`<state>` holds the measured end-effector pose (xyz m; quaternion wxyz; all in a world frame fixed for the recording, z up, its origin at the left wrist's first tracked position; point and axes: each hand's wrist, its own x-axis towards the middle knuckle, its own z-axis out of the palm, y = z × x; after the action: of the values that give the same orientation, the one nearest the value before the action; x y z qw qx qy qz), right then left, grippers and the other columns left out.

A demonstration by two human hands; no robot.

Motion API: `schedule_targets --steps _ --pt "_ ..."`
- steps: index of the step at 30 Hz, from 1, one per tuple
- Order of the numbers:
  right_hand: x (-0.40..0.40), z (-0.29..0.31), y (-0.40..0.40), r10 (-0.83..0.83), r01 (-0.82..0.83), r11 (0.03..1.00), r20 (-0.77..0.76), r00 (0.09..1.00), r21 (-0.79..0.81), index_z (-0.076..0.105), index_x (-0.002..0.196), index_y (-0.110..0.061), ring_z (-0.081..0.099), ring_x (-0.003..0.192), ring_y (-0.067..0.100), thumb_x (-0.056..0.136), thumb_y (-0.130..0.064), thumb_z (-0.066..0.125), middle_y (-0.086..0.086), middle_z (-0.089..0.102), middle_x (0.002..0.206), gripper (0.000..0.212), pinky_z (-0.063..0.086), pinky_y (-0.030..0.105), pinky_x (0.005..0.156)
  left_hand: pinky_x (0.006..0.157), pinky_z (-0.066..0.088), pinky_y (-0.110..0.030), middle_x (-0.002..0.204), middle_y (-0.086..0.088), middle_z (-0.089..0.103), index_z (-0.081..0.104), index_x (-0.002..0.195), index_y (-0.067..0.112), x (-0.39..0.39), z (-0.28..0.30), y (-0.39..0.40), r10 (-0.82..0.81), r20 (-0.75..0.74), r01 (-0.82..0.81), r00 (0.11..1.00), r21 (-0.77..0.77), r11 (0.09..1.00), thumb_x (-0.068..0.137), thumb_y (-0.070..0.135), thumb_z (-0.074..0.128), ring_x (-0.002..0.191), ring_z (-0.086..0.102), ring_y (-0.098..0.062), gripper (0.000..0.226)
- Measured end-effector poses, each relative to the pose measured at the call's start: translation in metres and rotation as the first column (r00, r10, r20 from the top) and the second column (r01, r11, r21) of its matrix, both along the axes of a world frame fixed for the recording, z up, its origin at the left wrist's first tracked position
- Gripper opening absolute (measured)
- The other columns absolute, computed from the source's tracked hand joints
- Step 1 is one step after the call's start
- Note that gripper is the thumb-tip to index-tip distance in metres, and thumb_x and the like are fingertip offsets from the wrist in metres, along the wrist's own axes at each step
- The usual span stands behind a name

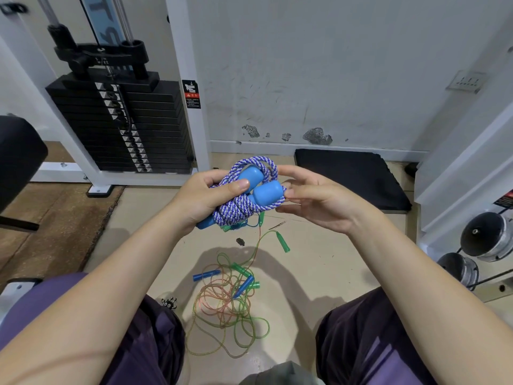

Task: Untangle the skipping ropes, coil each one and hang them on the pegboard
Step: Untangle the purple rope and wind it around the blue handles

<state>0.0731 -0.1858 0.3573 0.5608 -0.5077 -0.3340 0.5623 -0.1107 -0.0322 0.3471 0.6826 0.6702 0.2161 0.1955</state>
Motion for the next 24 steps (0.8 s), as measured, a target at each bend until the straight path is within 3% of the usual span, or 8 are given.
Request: schedule_targets --steps 2,5,6,9,13,17,20,24 --pt "-0.001 0.0 0.001 -0.034 0.034 0.999 0.015 0.999 -0.016 0.05 0.138 -0.003 0.061 0.1 0.025 0.084 -0.005 0.059 0.015 0.064 0.113 0.055 0.046 0.041 0.101 0.056 0.05 -0.016 0.072 0.008 0.073 0.08 0.077 0.029 0.0 0.0 -0.001 0.001 -0.001 -0.001 1.0 0.016 1.0 0.074 0.032 0.074 0.064 0.067 -0.003 0.007" --pt "-0.002 -0.002 0.003 -0.089 0.089 0.996 0.038 0.995 0.007 0.052 0.133 0.007 0.067 0.081 0.013 0.089 -0.011 0.056 0.003 0.072 0.088 0.047 0.049 0.034 0.093 0.058 0.052 -0.018 0.078 0.004 0.075 0.079 0.086 0.026 0.001 -0.002 -0.002 -0.005 -0.015 0.006 1.0 0.021 1.0 0.071 0.034 0.077 0.069 0.069 -0.007 0.018" --pt "-0.002 -0.003 0.003 -0.121 0.121 0.993 0.036 0.992 0.007 0.055 0.129 0.007 0.066 0.082 0.014 0.088 -0.014 0.058 0.005 0.072 0.091 0.046 0.049 0.034 0.092 0.058 0.052 -0.018 0.078 0.005 0.075 0.079 0.088 0.024 0.001 -0.002 -0.002 -0.008 -0.02 0.009 1.0 0.024 1.0 0.071 0.035 0.077 0.068 0.069 -0.007 0.02" --pt "-0.001 -0.006 0.005 -0.167 0.167 0.986 0.036 0.985 -0.016 0.066 0.11 -0.001 0.065 0.088 0.019 0.081 -0.017 0.063 0.012 0.069 0.101 0.033 0.053 0.031 0.087 0.058 0.052 -0.019 0.079 0.004 0.076 0.078 0.092 0.023 0.001 -0.002 -0.002 -0.029 -0.042 0.031 0.999 0.033 0.999 0.071 0.035 0.078 0.069 0.07 -0.008 0.024" --pt "-0.002 -0.01 0.007 -0.131 0.131 0.99 0.011 0.991 -0.057 0.064 0.091 -0.008 0.067 0.076 0.013 0.076 -0.011 0.066 0.004 0.072 0.087 0.015 0.056 0.025 0.072 0.06 0.053 -0.019 0.078 0.005 0.076 0.078 0.087 0.025 0.001 -0.003 -0.004 -0.053 -0.069 0.058 0.996 0.071 0.996 0.071 0.036 0.078 0.07 0.07 -0.008 0.019" --pt "-0.003 -0.006 0.007 -0.119 0.12 0.991 0.028 0.993 -0.055 0.062 0.094 -0.006 0.062 0.067 0.011 0.076 -0.012 0.065 0.006 0.067 0.081 0.019 0.053 0.024 0.071 0.061 0.053 -0.02 0.08 0.004 0.076 0.08 0.084 0.03 0.001 -0.002 -0.005 -0.059 -0.07 0.063 0.996 0.064 0.996 0.07 0.038 0.078 0.071 0.071 -0.009 0.015" --pt "-0.006 -0.002 0.008 -0.092 0.097 0.993 0.063 0.994 -0.072 0.06 0.112 0.004 0.046 0.062 0.012 0.078 -0.013 0.064 0.01 0.056 0.081 0.038 0.049 0.02 0.068 0.061 0.052 -0.019 0.078 0.005 0.075 0.08 0.083 0.031 0.002 -0.002 -0.006 -0.052 -0.056 0.056 0.997 0.064 0.996 0.071 0.037 0.078 0.07 0.069 -0.007 0.014" --pt "-0.005 0.002 0.005 0.017 -0.009 0.994 0.07 0.997 -0.109 0.055 0.126 0.008 0.059 0.071 0.013 0.087 -0.014 0.057 0.007 0.067 0.088 0.045 0.05 0.02 0.074 0.063 0.054 -0.019 0.078 0.006 0.075 0.08 0.082 0.032 0.001 -0.001 -0.006 -0.087 -0.051 0.091 0.995 0.087 0.992 0.073 0.035 0.082 0.071 0.069 -0.006 0.009"
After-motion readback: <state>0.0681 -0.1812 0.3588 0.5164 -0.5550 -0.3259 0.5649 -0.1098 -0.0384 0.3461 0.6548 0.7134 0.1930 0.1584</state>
